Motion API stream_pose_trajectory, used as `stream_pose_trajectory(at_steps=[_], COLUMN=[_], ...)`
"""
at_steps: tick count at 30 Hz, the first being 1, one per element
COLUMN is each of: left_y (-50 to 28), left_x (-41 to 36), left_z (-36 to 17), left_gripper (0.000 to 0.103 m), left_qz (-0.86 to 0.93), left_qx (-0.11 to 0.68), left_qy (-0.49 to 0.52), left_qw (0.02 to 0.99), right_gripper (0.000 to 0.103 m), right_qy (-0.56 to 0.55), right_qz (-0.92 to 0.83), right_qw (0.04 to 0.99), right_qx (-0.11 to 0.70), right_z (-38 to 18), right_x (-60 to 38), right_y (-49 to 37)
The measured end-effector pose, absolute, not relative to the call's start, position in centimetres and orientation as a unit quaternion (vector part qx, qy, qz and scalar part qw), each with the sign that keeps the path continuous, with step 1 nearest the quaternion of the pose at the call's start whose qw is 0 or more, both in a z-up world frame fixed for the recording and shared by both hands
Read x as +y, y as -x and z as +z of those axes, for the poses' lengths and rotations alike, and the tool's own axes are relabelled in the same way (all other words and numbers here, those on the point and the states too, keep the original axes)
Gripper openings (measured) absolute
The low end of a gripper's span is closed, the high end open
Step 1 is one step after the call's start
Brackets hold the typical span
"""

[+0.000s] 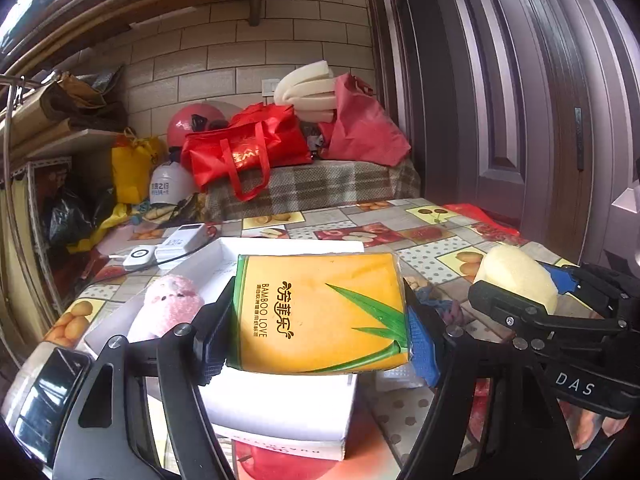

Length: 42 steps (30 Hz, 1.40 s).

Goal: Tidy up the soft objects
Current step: 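Carry the yellow foam block and the tissue pack over the white box with both tools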

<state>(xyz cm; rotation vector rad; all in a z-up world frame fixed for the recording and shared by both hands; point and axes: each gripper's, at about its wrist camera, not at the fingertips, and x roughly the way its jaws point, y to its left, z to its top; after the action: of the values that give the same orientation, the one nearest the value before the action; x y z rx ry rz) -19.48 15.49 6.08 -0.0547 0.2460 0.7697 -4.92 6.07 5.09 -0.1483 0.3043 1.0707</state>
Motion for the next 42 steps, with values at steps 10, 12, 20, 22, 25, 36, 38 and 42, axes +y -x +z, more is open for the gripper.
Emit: stream_pose_trajectory(at_steps=[10, 12, 20, 22, 25, 36, 38, 42], left_y=[22.6, 22.1, 20.9, 20.9, 21.1, 23.2, 22.8, 22.5], left_x=[20.3, 20.8, 21.5, 21.4, 21.1, 26.3, 26.9, 28.0], left_z=[5.4, 5.3, 5.5, 5.6, 5.7, 5.3, 5.3, 5.1], left_gripper=[0.074, 0.074, 0.074, 0.074, 0.074, 0.074, 0.074, 0.074], left_qz=[0.433, 0.427, 0.385, 0.385, 0.399, 0.473, 0.475, 0.476], left_qx=[0.105, 0.109, 0.123, 0.121, 0.119, 0.124, 0.129, 0.134], left_qy=[0.102, 0.095, 0.093, 0.091, 0.079, 0.108, 0.105, 0.108], left_qw=[0.890, 0.893, 0.910, 0.910, 0.906, 0.865, 0.864, 0.863], right_gripper=[0.061, 0.061, 0.062, 0.062, 0.062, 0.062, 0.062, 0.062], right_qy=[0.109, 0.104, 0.059, 0.060, 0.080, 0.106, 0.104, 0.101], right_qz=[0.556, 0.551, 0.500, 0.498, 0.514, 0.557, 0.555, 0.544], right_qw=[0.819, 0.822, 0.851, 0.852, 0.843, 0.814, 0.815, 0.821], right_qx=[0.086, 0.100, 0.149, 0.147, 0.134, 0.128, 0.131, 0.139], right_z=[5.2, 5.2, 5.0, 5.0, 5.1, 5.2, 5.2, 5.2], right_x=[10.1, 9.4, 6.7, 7.2, 9.0, 17.2, 17.7, 18.7], right_y=[9.4, 8.9, 6.0, 6.1, 7.4, 8.9, 8.6, 7.6])
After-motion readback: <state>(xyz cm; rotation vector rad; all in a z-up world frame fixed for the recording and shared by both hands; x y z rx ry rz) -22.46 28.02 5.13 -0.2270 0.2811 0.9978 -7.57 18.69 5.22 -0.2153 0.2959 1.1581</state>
